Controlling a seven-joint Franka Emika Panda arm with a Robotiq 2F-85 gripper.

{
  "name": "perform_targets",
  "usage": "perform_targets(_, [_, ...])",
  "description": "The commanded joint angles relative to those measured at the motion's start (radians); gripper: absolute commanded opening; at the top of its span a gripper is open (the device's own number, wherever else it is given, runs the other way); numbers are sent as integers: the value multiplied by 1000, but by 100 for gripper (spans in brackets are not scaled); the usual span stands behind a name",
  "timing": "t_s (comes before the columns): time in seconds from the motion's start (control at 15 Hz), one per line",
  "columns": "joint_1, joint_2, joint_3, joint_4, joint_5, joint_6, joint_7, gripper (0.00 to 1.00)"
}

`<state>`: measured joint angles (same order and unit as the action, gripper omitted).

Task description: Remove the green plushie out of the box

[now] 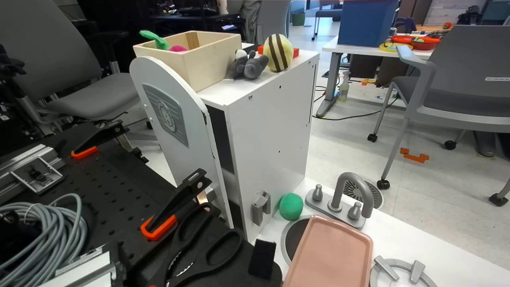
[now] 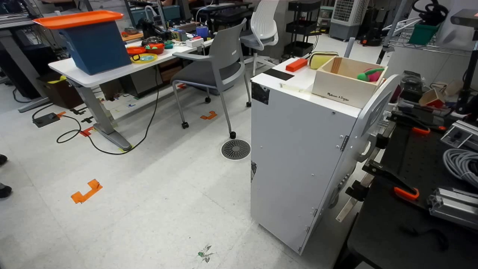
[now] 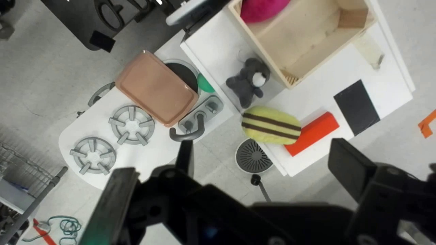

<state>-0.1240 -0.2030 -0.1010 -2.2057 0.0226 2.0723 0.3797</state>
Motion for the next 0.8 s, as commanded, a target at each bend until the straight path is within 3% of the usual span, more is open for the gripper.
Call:
perform_targets(0.0, [7, -96, 27, -51, -23, -102, -49, 100])
perform_targets(0.4, [32, -197, 66, -115, -45, -203, -173, 100])
perform_targets(0.73, [84, -264, 77, -168, -22, -207, -313, 100])
